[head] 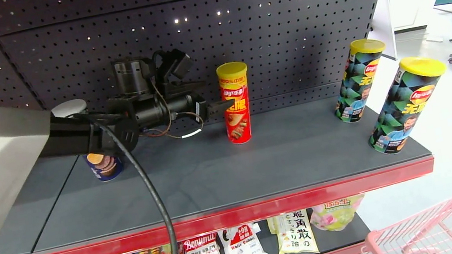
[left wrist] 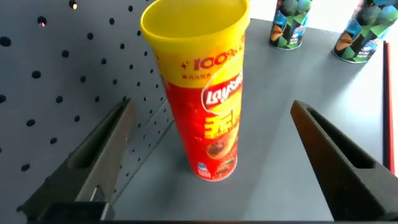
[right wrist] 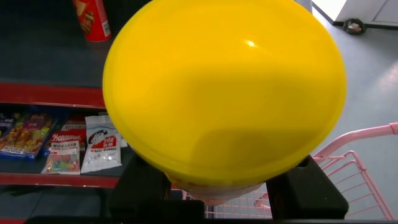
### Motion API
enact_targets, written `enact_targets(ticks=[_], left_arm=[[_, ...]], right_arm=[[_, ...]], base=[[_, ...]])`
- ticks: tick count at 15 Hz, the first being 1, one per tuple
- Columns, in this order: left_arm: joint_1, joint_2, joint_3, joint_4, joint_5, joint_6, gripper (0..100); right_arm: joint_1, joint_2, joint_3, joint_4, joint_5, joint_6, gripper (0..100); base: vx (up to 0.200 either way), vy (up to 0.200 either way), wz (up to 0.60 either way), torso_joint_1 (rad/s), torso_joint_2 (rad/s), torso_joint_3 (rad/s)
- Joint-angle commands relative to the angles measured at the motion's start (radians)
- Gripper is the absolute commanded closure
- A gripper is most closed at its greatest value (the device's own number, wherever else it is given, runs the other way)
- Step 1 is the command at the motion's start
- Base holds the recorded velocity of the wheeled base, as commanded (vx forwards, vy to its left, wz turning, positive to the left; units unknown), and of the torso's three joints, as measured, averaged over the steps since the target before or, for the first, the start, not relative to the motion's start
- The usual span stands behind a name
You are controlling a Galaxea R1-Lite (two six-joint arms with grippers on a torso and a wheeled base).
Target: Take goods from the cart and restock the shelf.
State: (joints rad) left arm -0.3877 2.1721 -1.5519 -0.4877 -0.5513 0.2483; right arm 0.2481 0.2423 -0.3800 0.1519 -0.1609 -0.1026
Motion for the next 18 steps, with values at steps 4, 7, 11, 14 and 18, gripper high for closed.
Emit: enact_targets(ticks=[4, 7, 11, 14, 18], left_arm=[[-0.028, 0.084, -0.112, 0.0, 0.004, -0.006, 0], [-0.031, 0.107, -0.146, 0.003, 0.004, -0.006, 0], [-0.031, 0.132, -0.169, 0.006, 0.005, -0.006, 0], [-0.031, 0.153, -0.203, 0.009, 0.005, -0.006, 0], [-0.031, 0.179, -0.264, 0.041, 0.027, -0.011, 0]], right_arm=[[0.0, -0.002, 0.0, 0.0, 0.0, 0.0, 100], [0.0, -0.002, 0.0, 0.0, 0.0, 0.0, 100], [0.0, -0.002, -0.005, 0.0, 0.0, 0.0, 100], [0.0, -0.002, -0.005, 0.001, 0.0, 0.0, 100], [0.0, -0.002, -0.005, 0.005, 0.0, 0.0, 100]], base=[[0.0, 0.0, 0.0, 0.0, 0.0, 0.0], [0.0, 0.0, 0.0, 0.0, 0.0, 0.0], [0.0, 0.0, 0.0, 0.0, 0.0, 0.0], [0.0, 0.0, 0.0, 0.0, 0.0, 0.0], [0.0, 0.0, 0.0, 0.0, 0.0, 0.0]])
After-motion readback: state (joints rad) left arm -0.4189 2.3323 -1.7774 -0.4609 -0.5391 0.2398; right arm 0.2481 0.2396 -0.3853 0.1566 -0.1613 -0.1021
